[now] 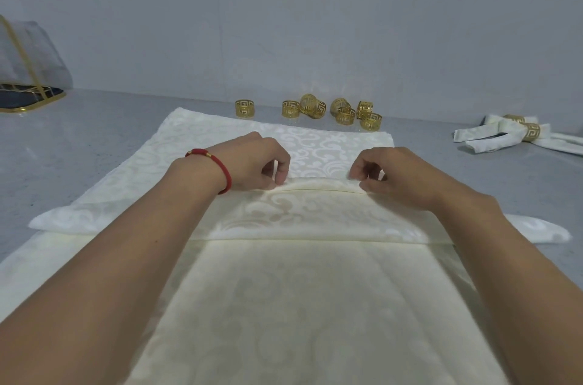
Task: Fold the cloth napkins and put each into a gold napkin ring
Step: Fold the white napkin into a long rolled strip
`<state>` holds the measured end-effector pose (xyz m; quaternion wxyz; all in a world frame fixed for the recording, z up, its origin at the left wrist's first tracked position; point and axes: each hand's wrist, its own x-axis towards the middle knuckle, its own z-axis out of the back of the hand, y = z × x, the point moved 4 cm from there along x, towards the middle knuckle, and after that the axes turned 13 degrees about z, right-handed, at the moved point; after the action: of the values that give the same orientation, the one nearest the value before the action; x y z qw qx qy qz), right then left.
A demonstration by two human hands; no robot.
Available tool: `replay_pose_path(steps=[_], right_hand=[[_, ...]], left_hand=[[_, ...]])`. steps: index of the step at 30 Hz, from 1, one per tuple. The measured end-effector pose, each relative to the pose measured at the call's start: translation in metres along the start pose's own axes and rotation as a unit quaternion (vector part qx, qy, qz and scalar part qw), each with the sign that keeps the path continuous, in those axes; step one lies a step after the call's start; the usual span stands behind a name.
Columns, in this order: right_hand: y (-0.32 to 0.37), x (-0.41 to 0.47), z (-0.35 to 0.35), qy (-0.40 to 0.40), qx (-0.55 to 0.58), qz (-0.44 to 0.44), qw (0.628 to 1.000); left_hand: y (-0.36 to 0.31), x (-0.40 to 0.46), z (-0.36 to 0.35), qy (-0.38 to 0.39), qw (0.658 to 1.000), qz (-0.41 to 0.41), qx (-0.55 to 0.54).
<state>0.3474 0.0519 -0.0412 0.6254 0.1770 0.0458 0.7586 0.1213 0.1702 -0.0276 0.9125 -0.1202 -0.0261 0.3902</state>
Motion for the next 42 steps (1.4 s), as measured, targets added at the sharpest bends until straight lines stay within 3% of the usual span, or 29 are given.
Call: replay_pose_path(steps=[6,12,18,24,32,38,42], right_hand=[[0.000,-0.003,-0.002,0.017,-0.005,-0.007,1.000],[0.010,0.000,0.003,-0.018,-0.033,-0.019,0.999],[0.014,-0.003,0.004,0.088,-0.034,-0.022,0.995],[0.006,-0.004,0.008,0.044,-0.009,-0.007,0.999],[0.006,-0.003,0.006,0.076,-0.010,-0.023,0.997],[0.028,-0.002,0.001,0.090,-0.113,-0.025,0.989],[0.052,-0.028,-0.008,0.049,-0.258,0.070,0.962]], left_hand=[[0.004,0.006,-0.005,-0.005,0.999,0.017,0.039],[-0.005,0.004,-0.003,-0.078,0.993,-0.020,0.092],[-0.001,0.000,-0.004,0.008,0.994,-0.001,0.105],[0.006,0.002,-0.002,0.007,1.000,0.019,-0.020],[0.005,0.004,-0.009,0.027,0.999,0.037,0.013],[-0.005,-0.002,-0.012,-0.004,0.997,0.024,0.068],[-0.013,-0.026,-0.021,-0.043,0.989,-0.022,0.143]])
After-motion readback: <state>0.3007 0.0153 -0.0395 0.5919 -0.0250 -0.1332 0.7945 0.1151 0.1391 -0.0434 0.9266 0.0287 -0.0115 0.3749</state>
